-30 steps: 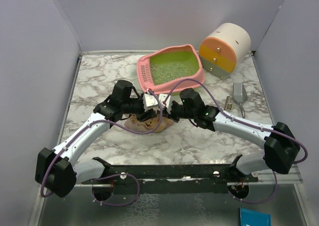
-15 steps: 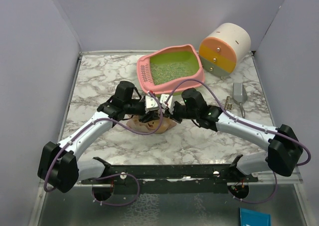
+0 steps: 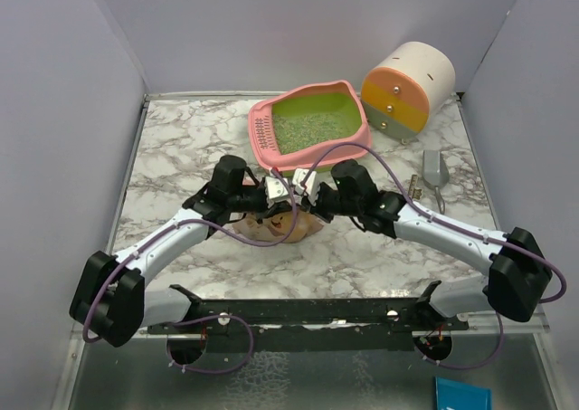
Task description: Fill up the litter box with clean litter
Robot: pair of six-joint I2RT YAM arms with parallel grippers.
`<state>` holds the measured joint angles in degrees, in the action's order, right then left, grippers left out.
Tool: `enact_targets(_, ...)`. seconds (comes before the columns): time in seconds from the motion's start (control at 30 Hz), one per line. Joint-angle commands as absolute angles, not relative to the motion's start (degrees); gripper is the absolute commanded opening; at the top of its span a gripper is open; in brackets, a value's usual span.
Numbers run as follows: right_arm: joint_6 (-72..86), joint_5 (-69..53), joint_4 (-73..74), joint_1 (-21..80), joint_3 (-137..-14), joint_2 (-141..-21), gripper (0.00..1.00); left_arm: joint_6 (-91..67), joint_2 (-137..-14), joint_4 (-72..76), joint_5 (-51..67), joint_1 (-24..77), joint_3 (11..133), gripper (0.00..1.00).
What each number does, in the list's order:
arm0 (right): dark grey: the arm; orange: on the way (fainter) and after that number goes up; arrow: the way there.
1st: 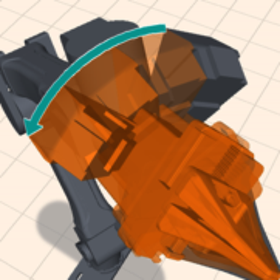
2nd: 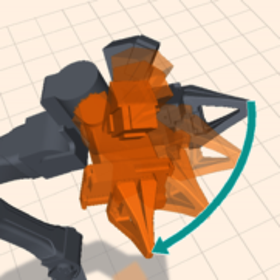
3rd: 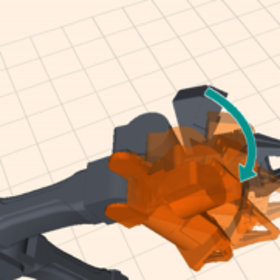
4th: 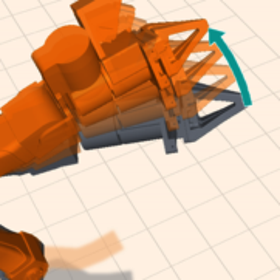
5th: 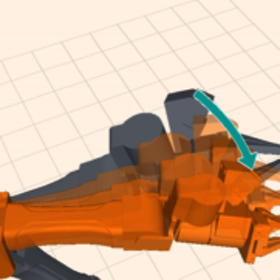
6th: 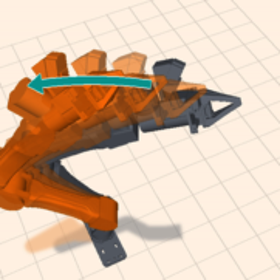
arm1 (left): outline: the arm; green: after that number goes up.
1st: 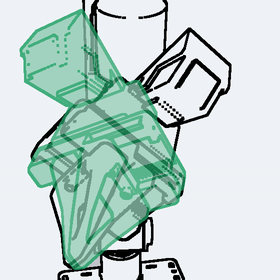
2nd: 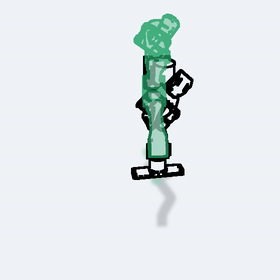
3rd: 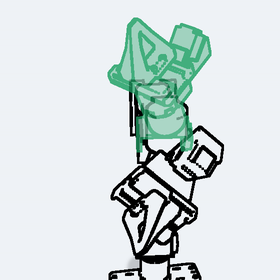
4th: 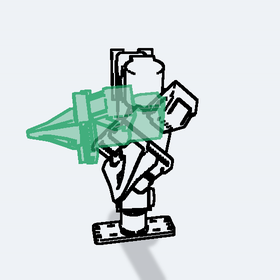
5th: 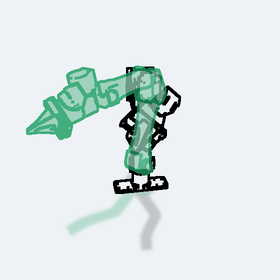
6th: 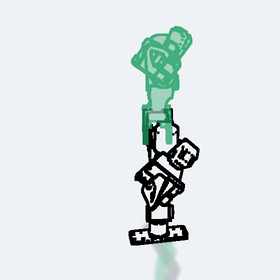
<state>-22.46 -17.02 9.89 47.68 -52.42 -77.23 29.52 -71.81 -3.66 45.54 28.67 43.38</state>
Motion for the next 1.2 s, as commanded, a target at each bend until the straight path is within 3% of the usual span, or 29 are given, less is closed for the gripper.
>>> enact_targets(0.0, -16.3, -8.8, 6.8, 48.6, -56.7, -74.0, 0.01, 20.4, -69.4, 4.1, 30.9, 29.1, 40.0, 0.0)
enact_targets(0.13, -9.5, 0.0, 11.1, 48.6, -63.9, -75.3, 0.05, 10.6, -70.1, 4.8, 23.2, 29.2, 43.9, 0.0)
enact_targets(0.23, -5.9, 7.0, 18.5, 48.1, -73.2, -78.9, 0.01, 5.8, -72.8, 2.0, 21.3, 29.2, 48.2, 0.0)
enact_targets(0.27, -4.6, 9.5, 20.7, 47.7, -76.3, -80.3, 0.03, 4.8, -73.4, 1.6, 21.3, 29.2, 49.1, 0.0)
enact_targets(0.3, -3.0, 10.9, 22.8, 46.8, -78.9, -81.6, 0.12, 3.2, -73.9, 1.7, 21.3, 29.2, 49.5, 0.0)
enact_targets(0.37, 0.6, 10.7, 26.3, 43.2, -83.1, -83.6, 0.17, 1.0, -74.4, 2.3, 21.4, 29.2, 49.7, 0.0)
enact_targets(0.43, 5.5, 5.5, 29.4, 36.1, -85.1, -84.9, 0.13, 0.2, -74.2, 3.5, 21.3, 29.2, 49.2, 0.0)
enact_targets(0.5, 9.7, -0.9, 28.8, 28.3, -82.5, -84.3, 0.08, 0.3, -73.2, 5.0, 22.4, 29.2, 48.3, 0.0)
enact_targets(0.6, 14.1, -2.2, 23.6, 20.4, -72.3, -81.4, 0.22, 0.6, -70.8, 9.2, 26.0, 29.5, 45.4, 0.0)
enact_targets(0.8, 24.8, -6.3, 20.1, 8.8, -57.5, -81.5, 0.3, 6.0, -66.5, 15.3, 39.9, 31.7, 40.1, 0.0)
enact_targets(0.97, 28.1, -3.9, 19.8, 6.1, -52.1, -83.3, 0.31, 11.9, -66.3, 12.1, 51.2, 33.9, 40.7, 0.0)
enact_targets(1.17, 31.5, -4.1, 15.4, -0.2, -46.4, -82.5, 0.4, 18.2, -67.2, 11.3, 56.5, 34.2, 41.7, 0.0)
